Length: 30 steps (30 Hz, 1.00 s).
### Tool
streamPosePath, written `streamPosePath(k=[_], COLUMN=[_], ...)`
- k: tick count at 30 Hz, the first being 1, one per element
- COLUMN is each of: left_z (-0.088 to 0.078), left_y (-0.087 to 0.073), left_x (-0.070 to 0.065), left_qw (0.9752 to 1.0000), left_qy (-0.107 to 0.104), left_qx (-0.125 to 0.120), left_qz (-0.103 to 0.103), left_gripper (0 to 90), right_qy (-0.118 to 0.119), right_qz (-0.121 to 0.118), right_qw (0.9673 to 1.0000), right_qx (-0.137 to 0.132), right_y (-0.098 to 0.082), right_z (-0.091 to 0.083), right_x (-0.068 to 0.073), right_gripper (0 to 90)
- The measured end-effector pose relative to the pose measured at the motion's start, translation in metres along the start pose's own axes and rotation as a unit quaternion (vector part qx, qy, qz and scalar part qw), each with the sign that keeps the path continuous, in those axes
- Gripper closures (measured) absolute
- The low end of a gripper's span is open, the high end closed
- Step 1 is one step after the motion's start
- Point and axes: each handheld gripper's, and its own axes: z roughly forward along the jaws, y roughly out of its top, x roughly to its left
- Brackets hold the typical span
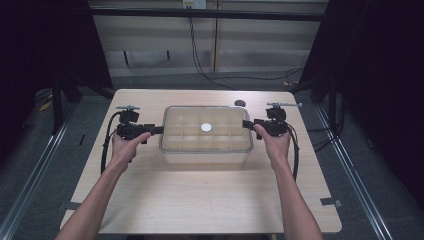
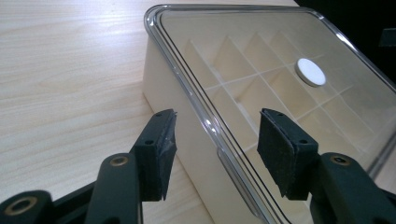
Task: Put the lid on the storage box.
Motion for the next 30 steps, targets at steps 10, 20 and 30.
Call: streamPosePath(k=[10,20,30], left_z=[-0.03,-0.056,-0.07], left_y=[-0.015,-0.035,-0.055], left_x=[-0.008,-0.016,-0.03], left_qw=[0.9995,0.9982,0.998], left_qy=[0.005,0.018,0.016], left_qx=[-0.021,-0.038,-0.025], left_qz=[0.023,0.042,0.057], left_gripper=[40.6,40.9,38.7], right_qy=[0.022,0.03,0.036], right_qz=[-0.014,-0.039,-0.037], right_qw=[0.9994,0.9981,0.9974], right_qx=[-0.022,-0.037,-0.05], right_y=[-0.018,-0.037,-0.063], right_z=[-0.029,-0.066,-0.098], right_x=[0.009,0.019,0.024], right_gripper=[43.9,43.6,36.6])
